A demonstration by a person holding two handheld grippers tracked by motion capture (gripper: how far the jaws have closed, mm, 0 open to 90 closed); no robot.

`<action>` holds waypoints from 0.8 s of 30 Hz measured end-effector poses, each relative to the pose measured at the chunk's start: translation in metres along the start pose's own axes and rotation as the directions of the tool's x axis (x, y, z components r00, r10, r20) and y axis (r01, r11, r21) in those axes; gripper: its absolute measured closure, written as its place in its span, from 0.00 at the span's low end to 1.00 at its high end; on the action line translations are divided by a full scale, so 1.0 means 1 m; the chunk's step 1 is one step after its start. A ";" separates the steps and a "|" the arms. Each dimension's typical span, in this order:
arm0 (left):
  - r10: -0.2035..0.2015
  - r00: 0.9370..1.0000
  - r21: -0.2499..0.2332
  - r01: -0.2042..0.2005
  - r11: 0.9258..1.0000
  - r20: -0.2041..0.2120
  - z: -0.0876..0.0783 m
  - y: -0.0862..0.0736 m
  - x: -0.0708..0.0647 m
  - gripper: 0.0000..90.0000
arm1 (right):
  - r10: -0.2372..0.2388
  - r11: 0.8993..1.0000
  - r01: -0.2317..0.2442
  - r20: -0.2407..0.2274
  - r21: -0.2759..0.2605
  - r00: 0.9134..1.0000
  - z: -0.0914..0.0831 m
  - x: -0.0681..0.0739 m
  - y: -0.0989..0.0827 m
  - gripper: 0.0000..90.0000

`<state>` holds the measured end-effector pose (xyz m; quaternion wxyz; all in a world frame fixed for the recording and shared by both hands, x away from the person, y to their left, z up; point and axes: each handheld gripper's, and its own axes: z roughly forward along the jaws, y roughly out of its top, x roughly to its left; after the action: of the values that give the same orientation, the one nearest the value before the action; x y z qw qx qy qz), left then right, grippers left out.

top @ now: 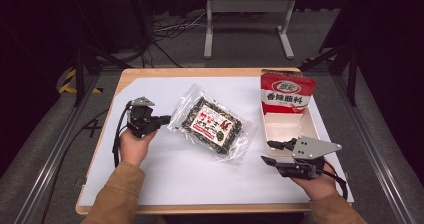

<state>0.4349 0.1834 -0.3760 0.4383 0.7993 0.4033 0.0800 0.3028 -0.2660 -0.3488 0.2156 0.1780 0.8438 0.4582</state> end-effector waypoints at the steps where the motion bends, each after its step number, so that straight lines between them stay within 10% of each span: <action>1: 0.013 1.000 -0.012 -0.013 1.000 0.002 -0.004 0.002 -0.002 1.00 | -0.001 1.000 0.001 0.001 0.001 1.000 0.000 0.000 0.000 0.57; 17: 0.208 0.978 -0.153 -0.201 0.968 0.033 -0.057 0.031 -0.065 1.00 | 0.012 1.000 -0.013 -0.023 -0.024 1.000 0.005 -0.003 0.007 0.53; 24: 0.320 0.947 -0.229 -0.309 0.923 0.013 -0.081 0.036 -0.099 1.00 | 0.041 0.998 -0.043 -0.057 -0.040 0.998 0.011 -0.012 0.014 0.50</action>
<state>0.3509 0.1532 -0.2771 0.5170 0.8008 0.2474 0.1742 0.3205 -0.2574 -0.3401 0.1857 0.1781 0.8360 0.4847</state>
